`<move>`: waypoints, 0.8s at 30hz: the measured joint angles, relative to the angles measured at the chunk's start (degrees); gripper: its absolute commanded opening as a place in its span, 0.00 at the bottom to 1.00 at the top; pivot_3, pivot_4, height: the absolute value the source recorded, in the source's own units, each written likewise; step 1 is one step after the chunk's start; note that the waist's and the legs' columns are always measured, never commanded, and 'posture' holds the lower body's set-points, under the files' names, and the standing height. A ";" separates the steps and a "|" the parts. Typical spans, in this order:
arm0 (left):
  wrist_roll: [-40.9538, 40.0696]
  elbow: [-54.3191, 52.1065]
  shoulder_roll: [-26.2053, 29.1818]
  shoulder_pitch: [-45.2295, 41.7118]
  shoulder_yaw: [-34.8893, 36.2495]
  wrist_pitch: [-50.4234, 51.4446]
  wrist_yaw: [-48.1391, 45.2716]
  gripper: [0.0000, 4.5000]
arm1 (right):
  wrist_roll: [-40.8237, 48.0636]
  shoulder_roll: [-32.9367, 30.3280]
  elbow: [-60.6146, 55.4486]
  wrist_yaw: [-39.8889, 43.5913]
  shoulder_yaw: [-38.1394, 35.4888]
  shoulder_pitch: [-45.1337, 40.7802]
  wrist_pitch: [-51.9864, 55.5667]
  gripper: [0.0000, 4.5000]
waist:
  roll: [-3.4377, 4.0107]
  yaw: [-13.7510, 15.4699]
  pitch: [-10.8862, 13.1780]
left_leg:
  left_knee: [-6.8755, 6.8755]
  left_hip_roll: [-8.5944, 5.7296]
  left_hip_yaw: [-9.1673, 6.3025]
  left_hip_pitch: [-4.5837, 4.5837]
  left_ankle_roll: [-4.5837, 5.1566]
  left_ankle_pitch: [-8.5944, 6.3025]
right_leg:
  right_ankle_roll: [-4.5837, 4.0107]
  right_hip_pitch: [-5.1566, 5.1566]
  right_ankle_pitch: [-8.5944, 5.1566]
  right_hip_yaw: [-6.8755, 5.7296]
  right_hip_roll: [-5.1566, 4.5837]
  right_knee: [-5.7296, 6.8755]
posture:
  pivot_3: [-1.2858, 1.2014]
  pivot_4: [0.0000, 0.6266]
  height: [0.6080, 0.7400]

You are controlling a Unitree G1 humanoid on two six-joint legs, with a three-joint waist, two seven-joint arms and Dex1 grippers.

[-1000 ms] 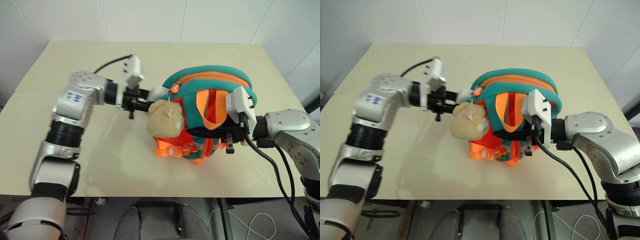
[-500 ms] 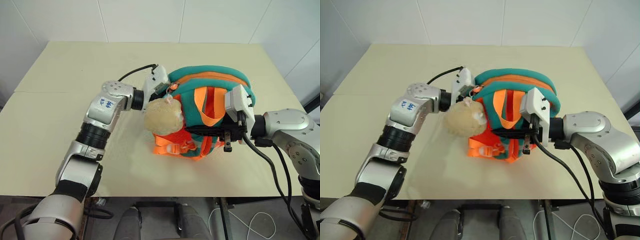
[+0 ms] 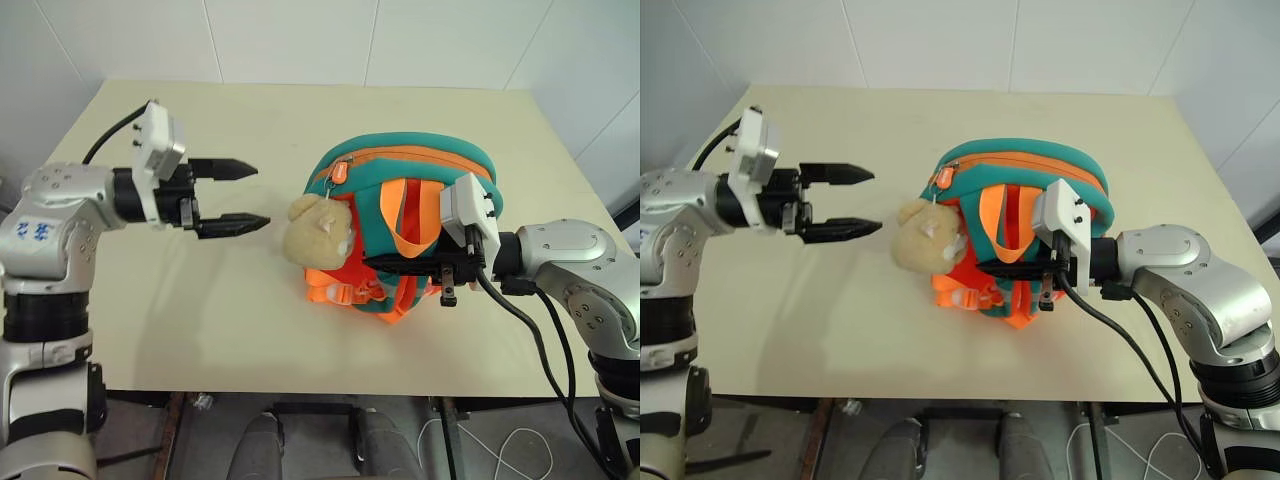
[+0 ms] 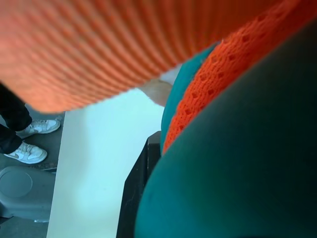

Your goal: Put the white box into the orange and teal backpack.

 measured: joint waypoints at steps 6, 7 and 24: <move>-7.01 -14.41 -3.25 3.30 1.39 5.45 7.83 0.99 | -0.05 -0.01 0.05 0.19 0.00 0.05 0.00 0.00 | 0.00 -0.14 0.00 | -0.02 0.01 0.00 0.03 0.00 0.00 | -0.01 0.00 -0.01 0.00 0.01 0.02 | 0.52 0.24 1.00; -8.04 -15.54 -4.13 3.34 1.27 6.18 9.13 0.99 | -0.07 -0.01 0.06 0.23 0.00 0.05 0.00 0.00 | 0.00 -0.14 0.00 | -0.01 0.01 0.00 0.03 0.00 0.00 | -0.01 -0.01 -0.01 0.00 0.03 0.03 | 0.52 0.24 1.00; -8.64 -18.17 -5.74 1.64 -7.84 9.17 15.78 0.40 | -0.39 0.00 1.01 0.50 0.54 0.05 -0.11 0.00 | 0.00 -0.14 0.00 | 0.02 0.00 0.01 0.05 0.00 0.01 | -0.02 0.01 -0.01 0.01 0.03 -0.01 | 0.52 0.24 1.00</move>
